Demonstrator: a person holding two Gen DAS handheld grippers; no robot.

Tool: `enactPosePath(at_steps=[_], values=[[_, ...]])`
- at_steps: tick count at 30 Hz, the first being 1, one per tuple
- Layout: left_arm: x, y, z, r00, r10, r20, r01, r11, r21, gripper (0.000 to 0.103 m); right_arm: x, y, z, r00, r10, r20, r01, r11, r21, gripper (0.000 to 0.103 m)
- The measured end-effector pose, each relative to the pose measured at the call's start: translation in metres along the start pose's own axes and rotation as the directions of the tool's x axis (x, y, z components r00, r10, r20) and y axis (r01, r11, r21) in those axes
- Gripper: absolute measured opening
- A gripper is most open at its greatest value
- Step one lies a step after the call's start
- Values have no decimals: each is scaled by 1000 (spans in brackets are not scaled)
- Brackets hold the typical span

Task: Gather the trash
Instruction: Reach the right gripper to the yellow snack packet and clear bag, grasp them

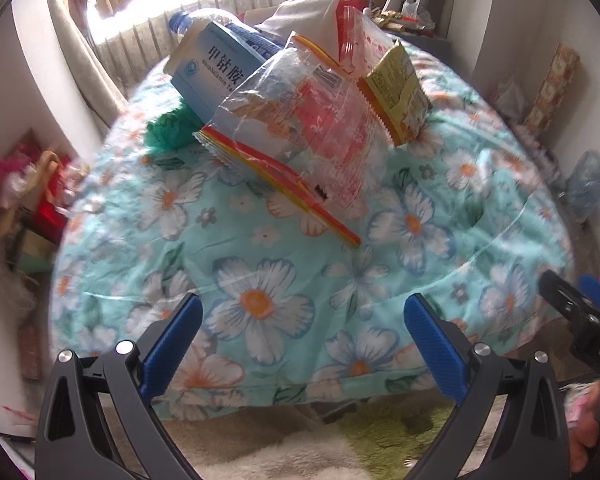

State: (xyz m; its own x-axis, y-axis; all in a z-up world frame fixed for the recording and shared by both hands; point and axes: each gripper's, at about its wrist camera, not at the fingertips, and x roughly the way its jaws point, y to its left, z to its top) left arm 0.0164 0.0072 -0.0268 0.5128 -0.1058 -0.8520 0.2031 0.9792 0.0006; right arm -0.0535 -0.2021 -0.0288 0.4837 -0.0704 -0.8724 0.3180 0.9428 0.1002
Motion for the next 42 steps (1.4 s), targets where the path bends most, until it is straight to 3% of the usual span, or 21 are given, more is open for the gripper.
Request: enactPosePath(at_steps=[3, 6, 8, 11, 13, 16, 18, 20, 25, 27, 31, 35, 38, 42], values=[[4, 13, 6, 997, -80, 14, 81, 996, -42, 99, 10, 1, 16, 994, 111, -6, -111, 993, 48, 96], [5, 23, 12, 988, -141, 58, 142, 989, -28, 99, 24, 1, 36, 965, 260, -21, -255, 959, 126, 96], [4, 30, 16, 974, -196, 109, 196, 980, 8, 99, 34, 2, 49, 928, 372, -22, -362, 915, 178, 96], [1, 42, 18, 943, -269, 195, 266, 963, 45, 99, 56, 3, 74, 835, 550, -20, -523, 805, 280, 96], [1, 50, 21, 927, -298, 229, 298, 954, 38, 99, 73, 8, 88, 788, 615, -20, -577, 750, 322, 94], [8, 64, 29, 916, -319, 245, 333, 943, -20, 99, 99, 14, 106, 765, 644, -24, -596, 721, 353, 90], [14, 73, 33, 910, -332, 248, 358, 931, -65, 99, 120, 16, 114, 736, 677, -32, -611, 683, 400, 89], [20, 83, 36, 895, -359, 264, 396, 913, -102, 99, 124, 21, 122, 744, 668, -13, -613, 691, 383, 85], [37, 98, 44, 865, -418, 277, 470, 868, -160, 95, 136, 33, 139, 703, 712, -10, -654, 651, 385, 76], [43, 102, 47, 855, -438, 277, 492, 853, -172, 86, 144, 33, 141, 690, 723, 2, -666, 634, 393, 70], [53, 105, 50, 840, -473, 265, 528, 826, -199, 65, 151, 22, 138, 669, 743, 19, -677, 599, 426, 46], [48, 100, 46, 827, -491, 275, 543, 823, -164, 44, 156, 9, 126, 642, 764, 59, -695, 548, 466, 25], [40, 101, 43, 822, -497, 277, 546, 827, -135, 33, 147, -4, 118, 628, 773, 93, -709, 518, 478, 18], [29, 102, 40, 800, -527, 289, 572, 814, -101, 14, 134, -14, 108, 603, 786, 133, -740, 489, 461, 9]])
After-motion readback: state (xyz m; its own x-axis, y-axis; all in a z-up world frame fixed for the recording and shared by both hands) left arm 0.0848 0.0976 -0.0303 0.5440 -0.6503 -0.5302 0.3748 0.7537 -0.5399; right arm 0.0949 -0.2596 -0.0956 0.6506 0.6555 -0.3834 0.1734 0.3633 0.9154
